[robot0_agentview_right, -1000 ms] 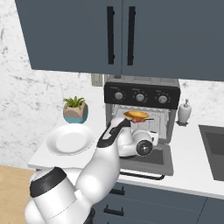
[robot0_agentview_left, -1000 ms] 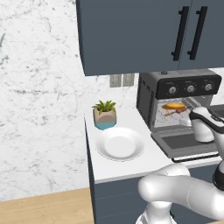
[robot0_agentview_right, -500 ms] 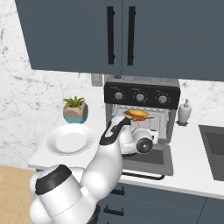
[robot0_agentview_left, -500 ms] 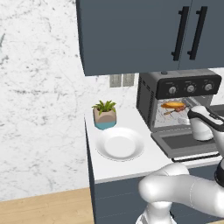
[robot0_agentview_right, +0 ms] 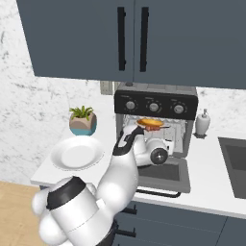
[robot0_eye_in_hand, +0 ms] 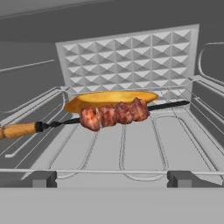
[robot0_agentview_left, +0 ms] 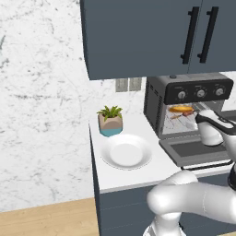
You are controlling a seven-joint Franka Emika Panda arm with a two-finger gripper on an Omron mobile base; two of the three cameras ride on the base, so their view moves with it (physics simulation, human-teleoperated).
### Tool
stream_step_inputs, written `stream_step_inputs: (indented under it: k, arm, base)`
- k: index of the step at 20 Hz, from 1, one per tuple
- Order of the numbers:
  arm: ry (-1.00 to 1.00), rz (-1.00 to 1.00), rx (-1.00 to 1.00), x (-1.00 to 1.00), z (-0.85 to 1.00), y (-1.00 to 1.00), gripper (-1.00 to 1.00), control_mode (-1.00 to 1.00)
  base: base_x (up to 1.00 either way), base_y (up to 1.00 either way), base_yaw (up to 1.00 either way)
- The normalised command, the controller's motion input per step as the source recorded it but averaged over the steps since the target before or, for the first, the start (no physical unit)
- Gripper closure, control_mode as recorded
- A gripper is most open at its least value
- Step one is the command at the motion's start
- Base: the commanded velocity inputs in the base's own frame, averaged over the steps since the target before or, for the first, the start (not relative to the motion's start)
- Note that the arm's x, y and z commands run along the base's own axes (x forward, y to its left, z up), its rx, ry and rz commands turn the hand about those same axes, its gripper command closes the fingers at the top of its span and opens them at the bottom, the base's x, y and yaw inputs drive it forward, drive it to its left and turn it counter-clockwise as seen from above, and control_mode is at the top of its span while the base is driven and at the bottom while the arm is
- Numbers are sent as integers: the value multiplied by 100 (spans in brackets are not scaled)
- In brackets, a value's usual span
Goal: Pick up the kebab skewer and baguette bread, and place them inside the toaster oven. Close the toaster oven door and start by setting the timer.
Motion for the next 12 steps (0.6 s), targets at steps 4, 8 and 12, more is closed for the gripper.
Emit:
stream_step_inputs:
  k: [4,8,12]
  arm:
    - [0,0,0,20,0,0,-100,-100]
    - [0,0,0,19,0,0,-100,-100]
    - [0,0,0,17,0,0,-100,-100]
  base:
    - [0,0,0]
    - [0,0,0]
    - [0,0,0]
